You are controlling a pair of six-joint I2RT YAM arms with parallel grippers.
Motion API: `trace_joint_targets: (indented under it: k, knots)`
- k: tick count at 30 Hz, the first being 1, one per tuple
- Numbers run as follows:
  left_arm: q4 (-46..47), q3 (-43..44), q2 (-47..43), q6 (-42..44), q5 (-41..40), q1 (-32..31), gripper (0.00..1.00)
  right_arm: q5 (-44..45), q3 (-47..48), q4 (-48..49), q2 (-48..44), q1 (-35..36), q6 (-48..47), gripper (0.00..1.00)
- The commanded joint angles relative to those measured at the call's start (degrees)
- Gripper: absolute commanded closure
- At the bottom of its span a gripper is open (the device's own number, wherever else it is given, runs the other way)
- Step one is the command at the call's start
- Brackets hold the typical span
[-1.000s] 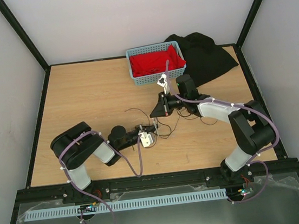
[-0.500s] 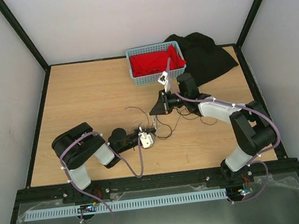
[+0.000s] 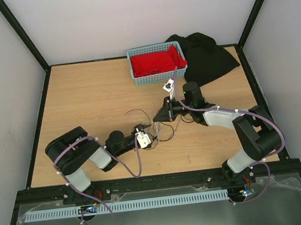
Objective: Zip-tie the wires
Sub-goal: Tie the cable at the center of the board.
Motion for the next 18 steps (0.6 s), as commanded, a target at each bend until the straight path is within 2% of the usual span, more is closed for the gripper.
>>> trace_joint_targets:
  k: [1, 3, 5, 11, 14, 18]
  knots:
    - [0.76, -2.01, -4.25, -2.96, -3.27, 0.92, 0.35, -1.25, 1.20, 2.30, -1.94, 0.40, -0.72, 1.00]
    - [0.76, -3.01, -6.49, -5.36, -5.89, 1.55, 0.25, -1.29, 1.55, 1.41, -2.03, 0.41, -1.46, 1.00]
    - [0.76, -4.17, -9.60, -9.14, -6.97, 3.21, 0.21, -0.92, 1.51, 0.73, -2.18, 0.38, -2.11, 1.00]
    - [0.74, -5.74, -20.18, -23.92, -4.94, 8.26, 0.20, 0.55, 1.12, 0.47, -2.83, 0.42, -2.03, 1.00]
    - [0.53, -5.64, -23.31, -28.33, -4.04, 8.79, 0.17, 1.70, 1.14, 0.55, -3.37, 0.68, -1.94, 1.00]
    - [-0.62, -4.89, -25.97, -37.84, 0.96, 11.20, 0.17, 3.74, 1.03, 0.88, -4.31, 1.19, -1.81, 1.00]
